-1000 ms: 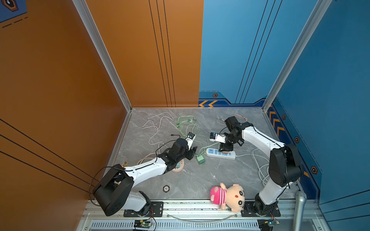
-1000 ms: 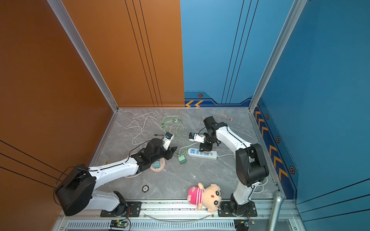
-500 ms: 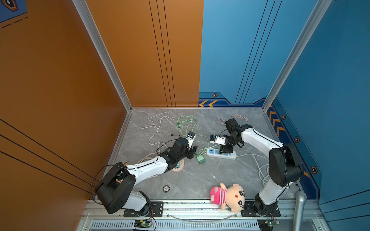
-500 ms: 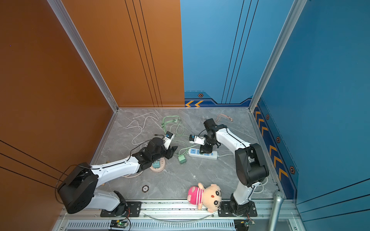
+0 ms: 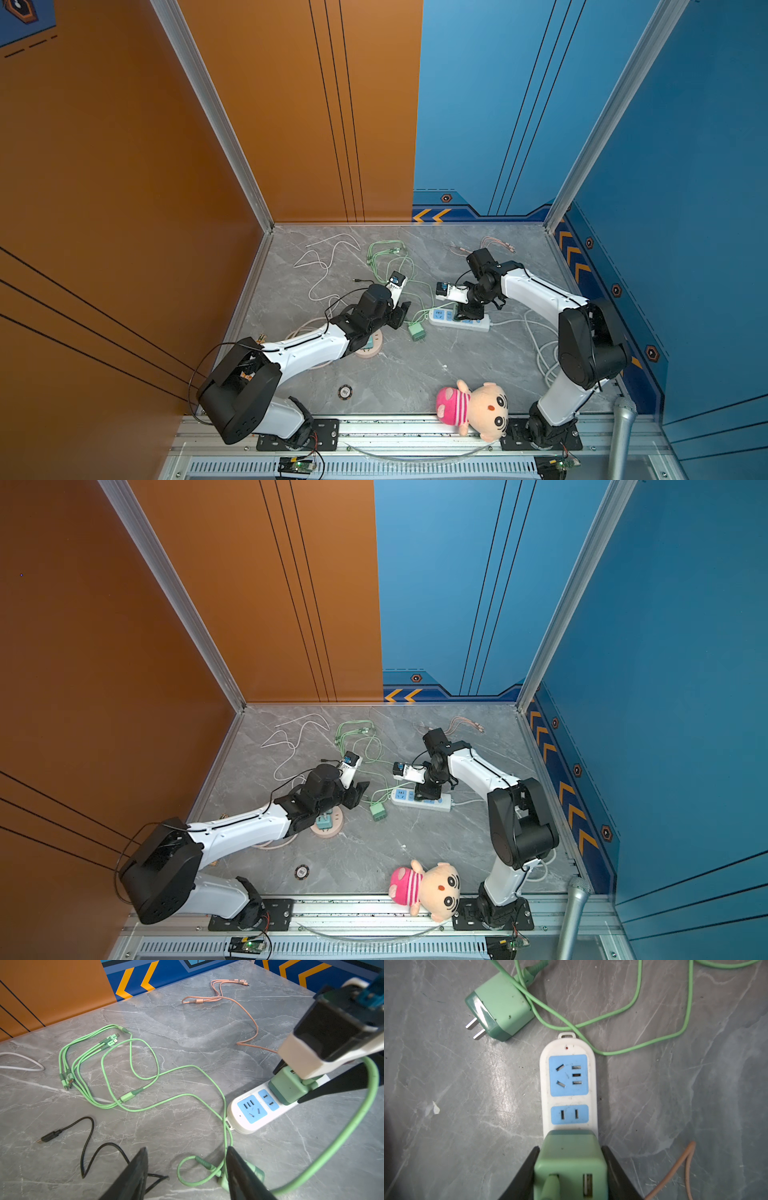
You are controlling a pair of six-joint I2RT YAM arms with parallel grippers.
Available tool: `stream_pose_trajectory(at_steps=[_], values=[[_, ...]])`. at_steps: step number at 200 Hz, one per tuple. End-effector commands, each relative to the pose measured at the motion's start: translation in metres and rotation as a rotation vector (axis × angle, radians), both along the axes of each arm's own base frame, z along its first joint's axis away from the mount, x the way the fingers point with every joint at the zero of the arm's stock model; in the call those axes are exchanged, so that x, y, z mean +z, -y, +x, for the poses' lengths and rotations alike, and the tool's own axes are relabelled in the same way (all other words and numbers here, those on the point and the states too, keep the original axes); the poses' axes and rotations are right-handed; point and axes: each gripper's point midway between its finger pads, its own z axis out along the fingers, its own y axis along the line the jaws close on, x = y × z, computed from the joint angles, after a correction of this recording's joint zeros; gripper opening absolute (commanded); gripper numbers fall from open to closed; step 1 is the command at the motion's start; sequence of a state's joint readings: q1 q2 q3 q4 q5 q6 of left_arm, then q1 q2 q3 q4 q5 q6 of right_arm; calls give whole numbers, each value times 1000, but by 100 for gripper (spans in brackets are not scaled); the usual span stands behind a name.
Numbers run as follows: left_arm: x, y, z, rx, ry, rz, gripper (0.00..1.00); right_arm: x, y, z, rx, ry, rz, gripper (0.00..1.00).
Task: Insert plugs into power strip
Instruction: Insert the plug into the socket.
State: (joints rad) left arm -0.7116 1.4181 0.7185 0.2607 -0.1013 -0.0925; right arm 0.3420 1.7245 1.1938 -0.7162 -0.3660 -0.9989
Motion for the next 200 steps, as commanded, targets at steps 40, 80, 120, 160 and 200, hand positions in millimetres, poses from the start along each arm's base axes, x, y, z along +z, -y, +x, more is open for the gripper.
stream_pose_trajectory(at_steps=[40,80,120,160,200], values=[[6,1,5,10,-12,-14,60,-36,19,-16,3,-88,-105,0],[6,5,6,-1,-15,-14,60,-53,22,-22,-1,-134,-142,3],[9,7,7,-7,-12,-16,60,-61,28,-21,-22,-153,-185,13],[11,8,6,-7,-8,-18,60,-44,12,-12,-37,-132,-96,20],[14,7,6,-4,-1,-18,60,-42,16,-7,-11,-91,-150,26]])
